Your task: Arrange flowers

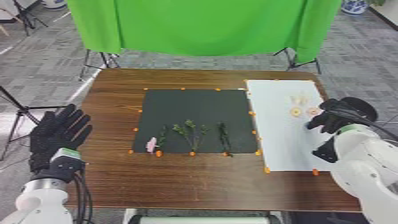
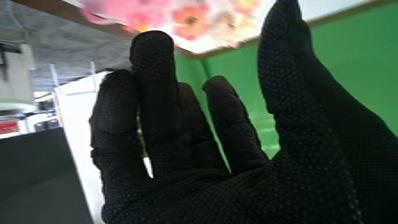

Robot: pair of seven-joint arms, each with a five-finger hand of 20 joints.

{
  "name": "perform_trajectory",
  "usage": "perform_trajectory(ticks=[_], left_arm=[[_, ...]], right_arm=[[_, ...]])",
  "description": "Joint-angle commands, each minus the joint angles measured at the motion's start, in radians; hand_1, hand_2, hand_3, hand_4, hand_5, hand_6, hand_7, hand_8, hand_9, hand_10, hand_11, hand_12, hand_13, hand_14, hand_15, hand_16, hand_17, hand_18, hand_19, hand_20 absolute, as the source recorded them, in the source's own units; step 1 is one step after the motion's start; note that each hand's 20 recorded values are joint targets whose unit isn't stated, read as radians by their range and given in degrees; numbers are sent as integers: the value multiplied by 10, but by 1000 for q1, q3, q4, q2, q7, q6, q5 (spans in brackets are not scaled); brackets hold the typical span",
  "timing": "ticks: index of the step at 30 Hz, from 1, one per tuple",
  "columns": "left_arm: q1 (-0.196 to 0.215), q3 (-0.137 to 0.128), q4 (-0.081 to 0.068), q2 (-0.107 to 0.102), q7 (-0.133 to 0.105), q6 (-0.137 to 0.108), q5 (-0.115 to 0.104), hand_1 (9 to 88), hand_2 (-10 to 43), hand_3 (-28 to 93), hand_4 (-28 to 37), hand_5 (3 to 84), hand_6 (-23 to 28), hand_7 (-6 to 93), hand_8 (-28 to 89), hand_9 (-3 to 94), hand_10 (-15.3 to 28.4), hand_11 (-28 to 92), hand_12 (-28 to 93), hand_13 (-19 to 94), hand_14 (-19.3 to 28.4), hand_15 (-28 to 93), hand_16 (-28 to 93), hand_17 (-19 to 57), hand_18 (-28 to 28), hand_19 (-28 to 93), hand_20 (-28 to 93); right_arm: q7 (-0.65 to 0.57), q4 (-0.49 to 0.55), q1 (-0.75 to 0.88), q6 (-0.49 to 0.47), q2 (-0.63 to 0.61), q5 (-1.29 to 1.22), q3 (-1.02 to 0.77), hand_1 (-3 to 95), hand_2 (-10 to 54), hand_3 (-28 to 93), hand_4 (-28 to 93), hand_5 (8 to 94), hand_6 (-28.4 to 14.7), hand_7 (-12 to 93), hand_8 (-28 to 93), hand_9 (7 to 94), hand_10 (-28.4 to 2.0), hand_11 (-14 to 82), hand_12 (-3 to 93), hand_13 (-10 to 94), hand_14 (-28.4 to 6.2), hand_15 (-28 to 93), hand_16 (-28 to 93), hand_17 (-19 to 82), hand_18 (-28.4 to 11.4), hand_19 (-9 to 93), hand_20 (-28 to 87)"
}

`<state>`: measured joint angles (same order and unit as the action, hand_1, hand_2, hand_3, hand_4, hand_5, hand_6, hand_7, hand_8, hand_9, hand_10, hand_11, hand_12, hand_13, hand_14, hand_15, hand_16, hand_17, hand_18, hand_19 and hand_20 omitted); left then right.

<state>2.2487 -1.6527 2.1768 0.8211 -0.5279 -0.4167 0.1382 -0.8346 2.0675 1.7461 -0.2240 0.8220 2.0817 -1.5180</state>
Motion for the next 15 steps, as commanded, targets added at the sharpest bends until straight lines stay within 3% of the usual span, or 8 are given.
perform_trajectory(ticks=[1,5,7,9,11,15], left_arm=[[-9,25,-11,-1,-40,8,21,283,150,708,-283,471,105,159,-88,389,164,257,111,277,166,429,-91,-66,159,419,72],[-10,28,-12,2,-36,26,25,288,150,717,-283,476,102,166,-91,395,161,257,111,285,163,428,-91,-64,159,416,71],[-11,30,-12,5,-34,21,25,289,149,717,-283,476,102,168,-93,395,161,256,111,288,161,425,-90,-63,159,414,71],[-9,34,-10,5,-39,15,21,289,149,717,-283,477,102,168,-93,396,161,255,111,288,161,424,-89,-63,159,414,71],[-16,40,-10,10,-35,1,19,290,149,715,-283,477,102,168,-94,397,160,254,112,288,161,424,-88,-63,160,412,71],[-11,40,-9,15,-23,7,18,290,150,713,-283,479,102,168,-94,397,160,254,113,287,160,421,-88,-63,160,409,72]], right_arm=[[82,-75,-38,-39,15,11,34,529,-95,774,-282,384,-72,119,-113,361,-131,103,103,561,-115,568,288,302,-223,821,339],[90,-118,-74,-72,23,6,65,530,-73,776,-282,387,-68,119,-115,372,-115,104,99,568,-112,559,297,302,-218,817,342],[64,-151,-104,-69,23,-1,99,531,-26,772,-282,388,-68,114,-116,369,-110,98,96,569,-111,555,299,301,-214,815,344],[41,-182,-119,-41,26,10,133,505,74,773,-282,390,-66,109,-112,370,-104,94,93,573,-116,549,285,303,-208,811,345],[33,-197,-120,-87,39,5,133,476,155,776,-277,399,-63,106,-107,375,-101,89,95,579,-120,542,222,310,-205,809,344],[14,-208,-92,-83,57,-1,130,479,185,765,-271,431,-54,115,-109,431,-98,102,99,592,-117,467,175,318,-203,806,340]])
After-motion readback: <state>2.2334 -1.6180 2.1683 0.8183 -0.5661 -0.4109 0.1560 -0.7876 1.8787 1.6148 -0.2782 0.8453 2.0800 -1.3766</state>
